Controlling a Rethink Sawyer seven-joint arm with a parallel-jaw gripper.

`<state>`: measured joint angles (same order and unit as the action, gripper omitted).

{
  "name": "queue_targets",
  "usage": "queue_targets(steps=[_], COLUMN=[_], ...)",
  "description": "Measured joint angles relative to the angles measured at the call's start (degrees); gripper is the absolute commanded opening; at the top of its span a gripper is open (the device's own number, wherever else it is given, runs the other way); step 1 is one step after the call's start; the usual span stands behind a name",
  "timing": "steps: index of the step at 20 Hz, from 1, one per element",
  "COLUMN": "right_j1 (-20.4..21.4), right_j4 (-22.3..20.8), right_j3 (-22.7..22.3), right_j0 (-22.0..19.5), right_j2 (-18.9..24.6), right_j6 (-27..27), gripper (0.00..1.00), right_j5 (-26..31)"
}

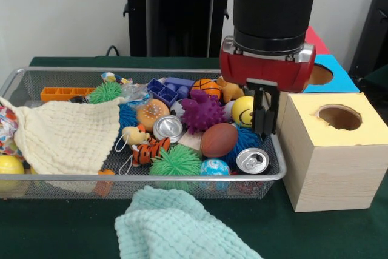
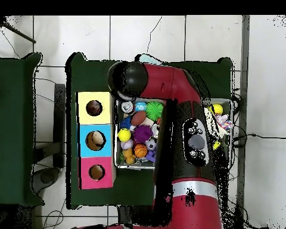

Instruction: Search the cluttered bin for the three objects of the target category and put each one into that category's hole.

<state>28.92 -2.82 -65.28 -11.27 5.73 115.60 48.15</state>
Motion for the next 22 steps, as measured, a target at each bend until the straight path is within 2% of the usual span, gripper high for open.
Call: queue_targets(steps=[9, 14, 22], right_j1=[-1.12, -2.01, -0.01], right_j4=[-2.33, -3.42, -3.73], right_j3=[1.80, 4.03, 4.08], right_j0=[-2.49, -2.95, -2.97], right_j2=[2.70, 3.82, 3.84], right_j6=[-0.01, -0.01, -0.01], gripper=[0.00, 0.00, 0.00], right_j5=[1.19, 4.26, 8.93])
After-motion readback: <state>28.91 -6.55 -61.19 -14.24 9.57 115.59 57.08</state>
